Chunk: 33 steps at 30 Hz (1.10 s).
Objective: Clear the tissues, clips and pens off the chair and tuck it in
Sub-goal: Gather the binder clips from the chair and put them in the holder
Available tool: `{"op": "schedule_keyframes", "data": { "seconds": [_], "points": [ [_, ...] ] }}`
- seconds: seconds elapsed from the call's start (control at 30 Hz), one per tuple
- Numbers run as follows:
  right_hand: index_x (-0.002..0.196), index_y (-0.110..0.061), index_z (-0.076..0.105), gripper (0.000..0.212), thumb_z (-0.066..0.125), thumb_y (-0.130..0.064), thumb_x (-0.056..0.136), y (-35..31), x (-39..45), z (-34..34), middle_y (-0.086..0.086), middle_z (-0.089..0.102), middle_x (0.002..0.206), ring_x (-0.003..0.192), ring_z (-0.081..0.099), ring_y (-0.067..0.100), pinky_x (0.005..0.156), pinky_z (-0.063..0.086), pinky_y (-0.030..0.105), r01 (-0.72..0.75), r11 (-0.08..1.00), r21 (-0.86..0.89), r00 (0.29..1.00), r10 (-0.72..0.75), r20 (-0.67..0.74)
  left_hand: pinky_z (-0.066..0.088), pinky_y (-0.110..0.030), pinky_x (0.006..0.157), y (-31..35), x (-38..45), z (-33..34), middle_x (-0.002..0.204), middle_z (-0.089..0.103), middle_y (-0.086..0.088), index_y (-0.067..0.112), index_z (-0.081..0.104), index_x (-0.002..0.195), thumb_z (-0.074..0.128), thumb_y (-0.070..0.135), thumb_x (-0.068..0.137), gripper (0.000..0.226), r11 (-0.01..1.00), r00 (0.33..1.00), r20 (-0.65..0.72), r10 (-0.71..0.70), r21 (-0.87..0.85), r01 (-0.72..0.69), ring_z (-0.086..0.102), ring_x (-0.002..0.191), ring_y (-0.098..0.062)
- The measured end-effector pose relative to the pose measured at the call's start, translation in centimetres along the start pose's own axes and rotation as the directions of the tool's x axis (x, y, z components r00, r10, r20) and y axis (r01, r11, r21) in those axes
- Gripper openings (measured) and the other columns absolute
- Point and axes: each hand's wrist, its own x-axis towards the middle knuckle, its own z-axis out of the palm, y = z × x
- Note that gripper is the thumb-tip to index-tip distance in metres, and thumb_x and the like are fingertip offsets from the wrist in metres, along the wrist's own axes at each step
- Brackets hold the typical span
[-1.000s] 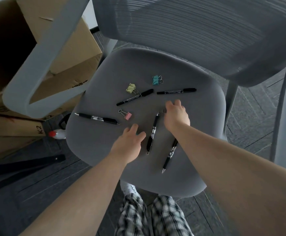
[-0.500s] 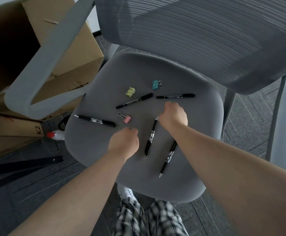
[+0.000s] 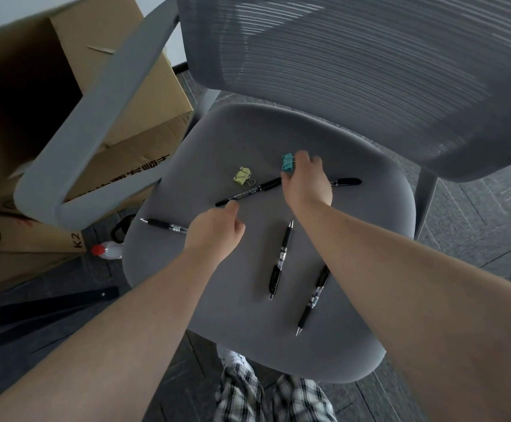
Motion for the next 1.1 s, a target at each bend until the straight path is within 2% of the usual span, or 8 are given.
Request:
{"op": "schedule_keyframes", "data": {
  "seconds": [0.17,0.37,0.5,0.6,0.7,0.8,0.97,1.1],
  "points": [
    [0.129,-0.014,0.038,0.040,0.054,-0.029,0.096,-0.7,2.0,0.4,0.015,0.041,0.128,0.093,0.060,0.034,0.063,0.040,0.036,-0.043,0.999,-0.029,0.998,0.044,0.034,0.045,-0.030,0.062,-0.9,0.7,0.5,0.082,0.068,0.007,0.012,0.046,0.101,0.067,0.044,0.082,0.043,0.994,0.992,0.121,0.043,-0.107,-0.030,0.060,0.073,-0.017],
    [0.128,-0.009,0.043,0.036,0.053,-0.025,0.097,-1.2,3.8,1.4,0.016,0.036,0.133,0.101,0.059,0.034,0.068,0.040,0.035,-0.026,0.992,-0.121,0.993,0.040,0.110,0.046,-0.033,0.057,-1.1,1.1,2.1,0.078,0.068,-0.003,0.012,0.041,0.087,0.055,0.028,0.089,0.021,0.996,0.996,0.052,0.078,-0.051,-0.075,0.063,0.074,-0.030],
    [0.126,-0.006,0.042,0.035,0.055,-0.015,0.094,-1.6,4.0,1.9,0.017,0.037,0.132,0.103,0.058,0.036,0.071,0.039,0.033,-0.054,0.996,-0.072,0.988,0.064,0.143,0.023,-0.026,0.045,-0.8,1.0,2.5,0.054,0.037,-0.002,0.010,0.036,0.077,0.048,0.013,0.084,0.015,0.997,0.994,0.083,0.072,0.032,-0.075,0.044,0.059,-0.031],
    [0.122,-0.006,0.040,0.035,0.055,-0.016,0.093,-1.9,3.9,1.7,0.018,0.046,0.123,0.100,0.058,0.036,0.068,0.039,0.034,-0.026,0.999,-0.039,0.989,0.031,0.146,0.026,-0.026,0.047,-0.9,1.1,2.1,0.051,0.031,-0.001,0.009,0.037,0.072,0.049,0.007,0.078,0.014,0.995,0.994,0.062,0.093,0.027,-0.095,0.041,0.057,-0.031],
    [0.113,-0.009,0.044,0.024,0.050,-0.018,0.091,-2.5,3.5,1.2,0.013,0.055,0.102,0.084,0.057,0.033,0.060,0.036,0.031,0.075,0.997,-0.036,0.994,-0.072,0.087,0.038,-0.034,0.053,-1.2,0.9,1.4,0.054,0.043,-0.006,0.007,0.044,0.074,0.050,0.010,0.078,0.008,0.994,0.997,0.030,0.077,-0.074,-0.075,0.043,0.059,-0.033],
    [0.110,-0.012,0.053,0.021,0.046,-0.021,0.092,-3.7,3.2,1.1,0.010,0.056,0.108,0.079,0.049,0.028,0.063,0.035,0.030,0.159,0.987,-0.028,0.982,-0.156,0.104,0.047,-0.037,0.062,-1.2,0.7,0.4,0.068,0.062,-0.011,0.006,0.053,0.080,0.056,0.018,0.081,0.012,0.979,0.998,-0.027,0.055,-0.193,-0.059,0.056,0.068,-0.034],
    [0.119,-0.011,0.051,0.053,0.061,-0.052,0.086,-5.9,3.1,2.1,0.007,0.058,0.112,0.098,0.059,0.028,0.066,0.042,0.033,0.129,0.992,0.000,0.966,-0.125,0.227,0.043,-0.032,0.063,-1.2,1.0,-1.1,0.073,0.063,-0.010,0.006,0.053,0.082,0.058,0.025,0.084,0.019,0.953,0.997,-0.076,-0.014,-0.304,-0.010,0.055,0.070,-0.030],
    [0.127,-0.013,0.040,0.059,0.070,-0.040,0.083,-6.2,2.6,4.1,0.012,0.055,0.120,0.106,0.058,0.032,0.069,0.042,0.035,0.153,0.986,-0.071,0.939,-0.122,0.323,0.040,-0.033,0.063,-2.1,1.3,-1.4,0.071,0.055,-0.008,0.007,0.053,0.082,0.058,0.023,0.084,0.016,0.952,0.993,-0.102,-0.052,-0.307,0.018,0.052,0.070,-0.029]
  ]
}}
